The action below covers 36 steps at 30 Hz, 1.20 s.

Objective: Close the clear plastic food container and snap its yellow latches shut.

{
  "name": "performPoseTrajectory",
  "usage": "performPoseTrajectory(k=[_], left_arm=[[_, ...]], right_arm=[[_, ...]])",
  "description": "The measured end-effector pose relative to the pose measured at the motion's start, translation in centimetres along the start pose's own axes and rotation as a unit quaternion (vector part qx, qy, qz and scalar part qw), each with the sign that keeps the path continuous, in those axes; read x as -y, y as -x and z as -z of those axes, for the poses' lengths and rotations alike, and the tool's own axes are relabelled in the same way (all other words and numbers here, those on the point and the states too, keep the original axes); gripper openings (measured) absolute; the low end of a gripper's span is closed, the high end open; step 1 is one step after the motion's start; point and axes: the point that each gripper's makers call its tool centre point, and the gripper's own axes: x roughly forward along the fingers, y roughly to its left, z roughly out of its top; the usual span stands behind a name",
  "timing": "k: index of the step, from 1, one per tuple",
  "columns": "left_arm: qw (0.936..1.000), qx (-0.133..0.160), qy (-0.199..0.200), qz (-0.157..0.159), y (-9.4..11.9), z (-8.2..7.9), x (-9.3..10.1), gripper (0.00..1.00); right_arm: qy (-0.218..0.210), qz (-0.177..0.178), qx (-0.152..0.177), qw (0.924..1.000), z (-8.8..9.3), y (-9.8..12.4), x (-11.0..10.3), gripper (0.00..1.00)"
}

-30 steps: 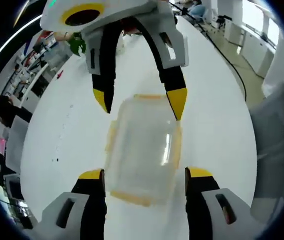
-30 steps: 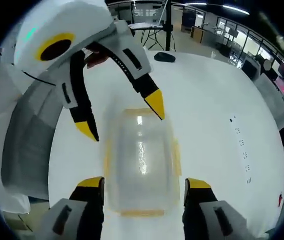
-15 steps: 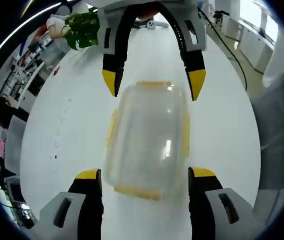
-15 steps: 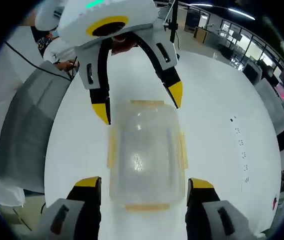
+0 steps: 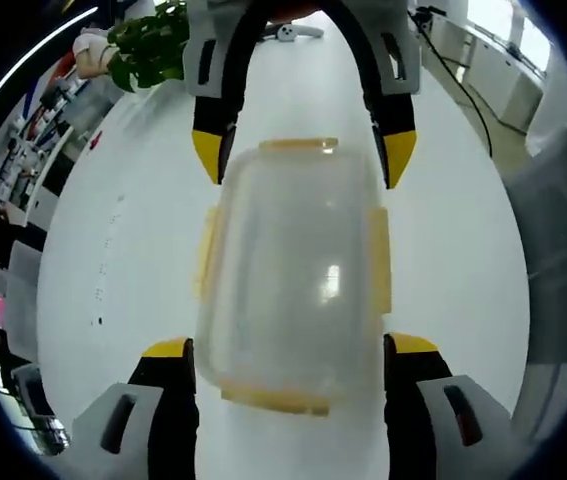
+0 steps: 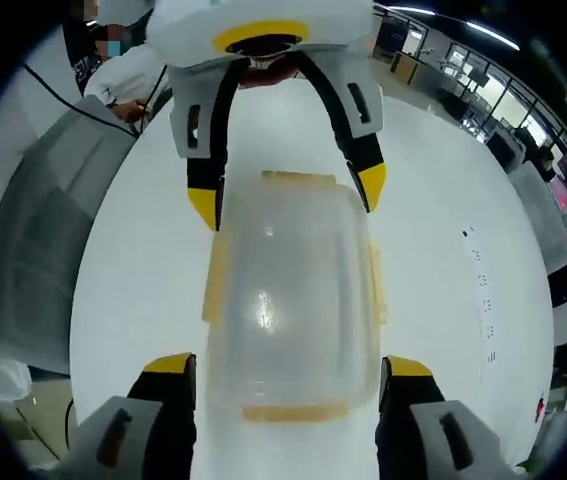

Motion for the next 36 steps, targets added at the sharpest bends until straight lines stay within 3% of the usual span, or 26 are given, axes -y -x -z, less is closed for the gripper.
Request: performPoseTrajectory(k=[20,36], left_arm=[[0.9999,0.006,0.005,-0.006,0.3,0.7,0.8,0.72],[0.9998,0.001,0.016,-0.007,2.0,4.2,3.0,0.72]], right_arm=[[0.001,0.005,-0.013,0.9999,-0.4,-0.5,-0.5,0.71],[0.011,-0.001,-0.02,0.9997,-3.7,-1.7,-2.8,0.71]])
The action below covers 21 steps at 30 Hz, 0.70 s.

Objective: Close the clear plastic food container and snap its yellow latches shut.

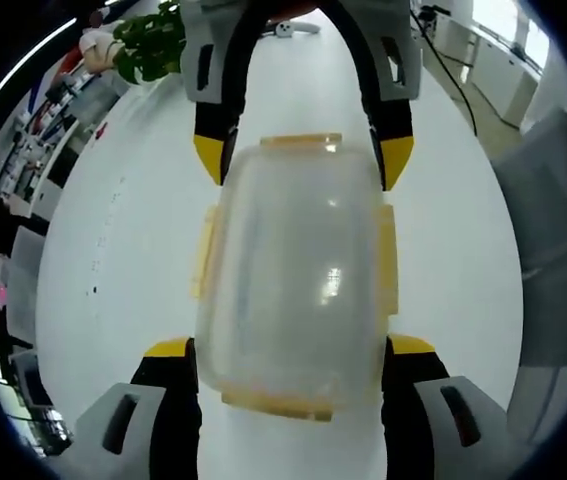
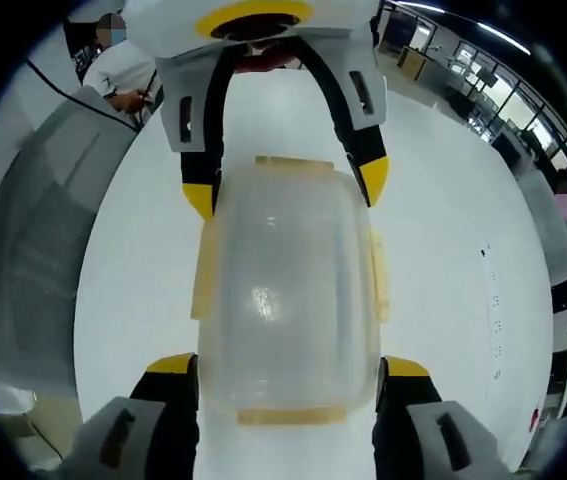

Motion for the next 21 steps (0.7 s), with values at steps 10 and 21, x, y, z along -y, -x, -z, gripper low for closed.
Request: performPoseTrajectory(k=[10,21], left_arm=[[0.9999,-0.001,0.011,-0.003,1.1,2.7,0.6,0.72],[0.9998,-0.004,0.017,-0.002,2.3,5.8,0.8,0.72]], right_arm=[[0.009,-0.002,-0.005,0.9999,-2.7,-0.9,-0.7,0.71],[0.014,-0.006,-0.007,0.9999,-5.8,-1.9,-1.2,0.71]])
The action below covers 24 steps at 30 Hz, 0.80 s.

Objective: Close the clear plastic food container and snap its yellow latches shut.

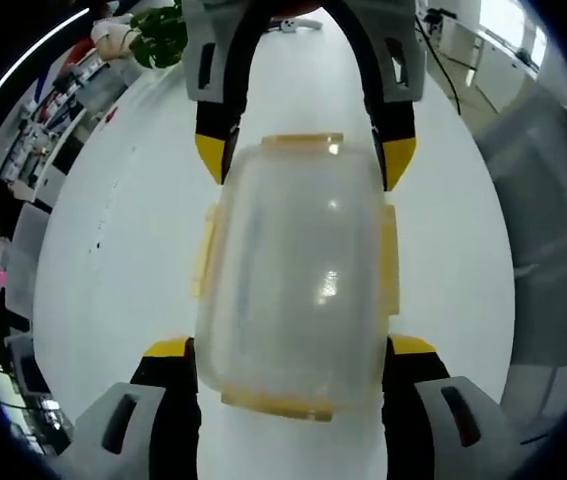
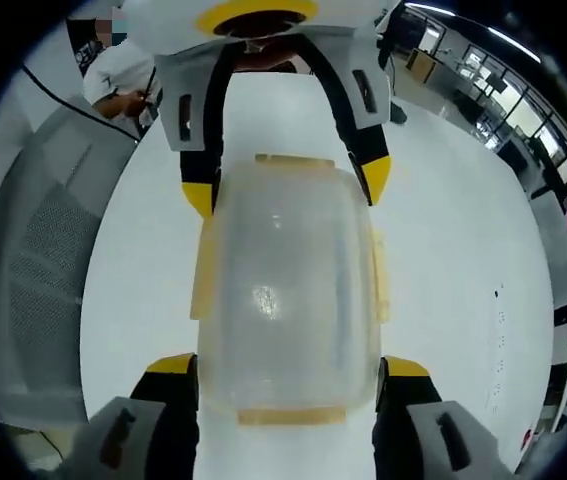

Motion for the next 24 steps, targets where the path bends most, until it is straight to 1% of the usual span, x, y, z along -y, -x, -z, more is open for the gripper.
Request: performPoseTrajectory(k=[4,7,11,18,24], left_arm=[[1.0,0.004,0.004,-0.001,0.3,0.9,-0.1,0.72],[1.0,0.005,0.005,0.0,0.5,1.4,-0.3,0.73],[0.9999,0.008,0.006,0.0,0.6,1.9,-0.5,0.73],[0.9999,0.012,0.01,0.004,0.6,2.2,-1.1,0.74],[0.9998,0.018,0.009,0.006,0.5,2.3,-1.6,0.74]], right_arm=[[0.002,-0.001,-0.001,1.0,-0.8,-0.3,0.1,0.71],[0.002,-0.001,-0.004,1.0,-1.4,-0.5,0.2,0.71],[0.003,-0.001,-0.007,1.0,-1.8,-0.7,0.5,0.71],[0.004,-0.001,-0.015,0.9999,-2.2,-0.9,0.9,0.71],[0.0,0.001,-0.016,0.9999,-2.3,-1.0,1.4,0.71]])
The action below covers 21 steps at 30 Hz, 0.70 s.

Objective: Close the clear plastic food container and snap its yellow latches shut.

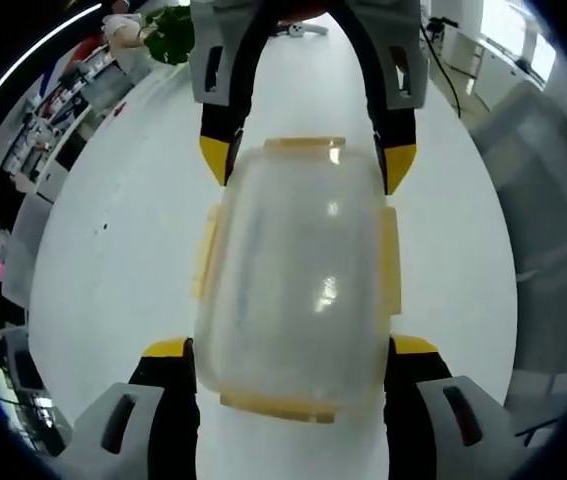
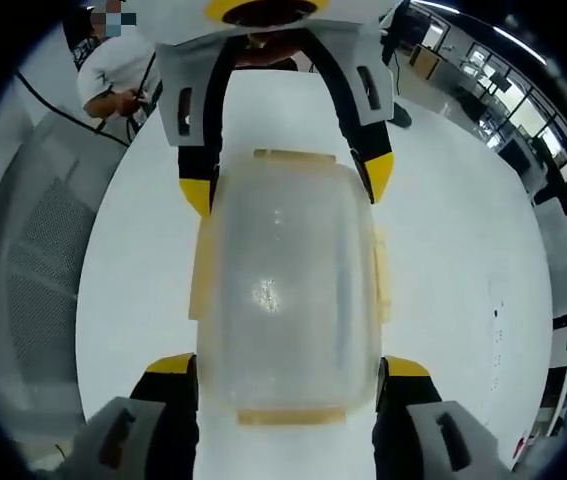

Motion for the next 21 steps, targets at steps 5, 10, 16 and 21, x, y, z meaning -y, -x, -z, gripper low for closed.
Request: performPoseTrajectory(k=[5,10,16,21], left_arm=[[1.0,0.004,-0.002,-0.002,-0.1,0.0,-0.5,0.74],[1.0,0.006,-0.003,-0.005,-0.2,0.1,-1.3,0.74],[0.9999,0.006,-0.006,-0.005,-0.5,0.1,-2.2,0.74],[0.9999,0.006,-0.007,-0.006,-0.6,0.1,-3.1,0.75]], right_arm=[[-0.002,0.002,-0.001,1.0,-0.1,0.0,0.5,0.71],[-0.004,0.003,-0.001,1.0,-0.2,-0.1,1.2,0.71],[-0.007,0.005,0.003,1.0,-0.2,-0.2,2.0,0.71],[-0.006,0.005,0.005,1.0,-0.2,-0.3,3.0,0.71]])
